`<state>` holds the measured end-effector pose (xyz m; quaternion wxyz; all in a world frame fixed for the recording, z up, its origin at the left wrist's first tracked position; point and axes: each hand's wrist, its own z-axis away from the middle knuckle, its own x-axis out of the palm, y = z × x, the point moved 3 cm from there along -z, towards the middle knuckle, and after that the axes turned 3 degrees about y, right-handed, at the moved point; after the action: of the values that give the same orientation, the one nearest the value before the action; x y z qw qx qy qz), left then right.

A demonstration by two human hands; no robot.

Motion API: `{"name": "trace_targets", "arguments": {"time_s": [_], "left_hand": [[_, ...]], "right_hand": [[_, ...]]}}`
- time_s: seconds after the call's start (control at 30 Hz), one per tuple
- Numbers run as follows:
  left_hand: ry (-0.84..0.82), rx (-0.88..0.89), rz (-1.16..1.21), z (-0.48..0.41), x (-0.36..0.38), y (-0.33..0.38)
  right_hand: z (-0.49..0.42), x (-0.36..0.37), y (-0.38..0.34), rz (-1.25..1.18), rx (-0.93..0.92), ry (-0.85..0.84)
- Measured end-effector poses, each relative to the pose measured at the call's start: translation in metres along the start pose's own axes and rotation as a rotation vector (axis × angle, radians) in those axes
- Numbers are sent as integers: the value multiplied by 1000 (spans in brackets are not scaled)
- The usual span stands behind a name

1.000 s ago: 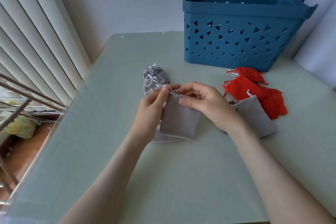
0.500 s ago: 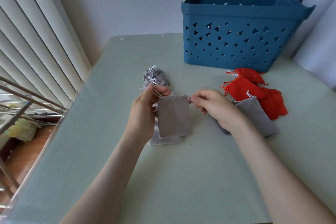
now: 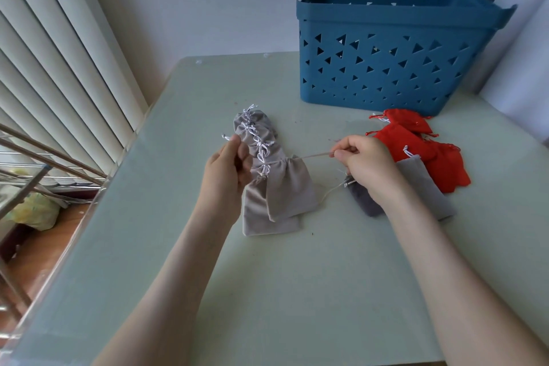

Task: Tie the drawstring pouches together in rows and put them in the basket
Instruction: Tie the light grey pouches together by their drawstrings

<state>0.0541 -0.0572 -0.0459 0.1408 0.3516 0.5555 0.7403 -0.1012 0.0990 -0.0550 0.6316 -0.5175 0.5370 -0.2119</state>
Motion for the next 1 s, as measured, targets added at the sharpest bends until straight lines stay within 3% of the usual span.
{"name": "trace_targets", "arguments": {"time_s": [0.1,0.17,0.3,0.37,0.47,0.6,0.73,1.0], "left_hand": [[-114,-107,76,-1,2,-5],[-207,-201,76,1,3,-9],[-406,-345,116,13,13,-8],[-486,-352,76,21,20,-10],[-520,-323,-54,24,24,-19],[-612,-277,-269,28,26,-26],[-738,-251,-399,37,31,-23],[-751,-161,-507,42,33,-25]], "right_hand": [[3,-1,-5,54,-68,44],[3,-4,-10,-95,-114,12],[15,-6,-30,-687,-150,-365],[26,-3,-43,-797,-212,-527],[36,3,-52,-624,-317,-568],[39,10,-50,-337,-383,-502],[42,13,-54,-269,-433,-486],[45,22,-54,-188,-383,-518]]}}
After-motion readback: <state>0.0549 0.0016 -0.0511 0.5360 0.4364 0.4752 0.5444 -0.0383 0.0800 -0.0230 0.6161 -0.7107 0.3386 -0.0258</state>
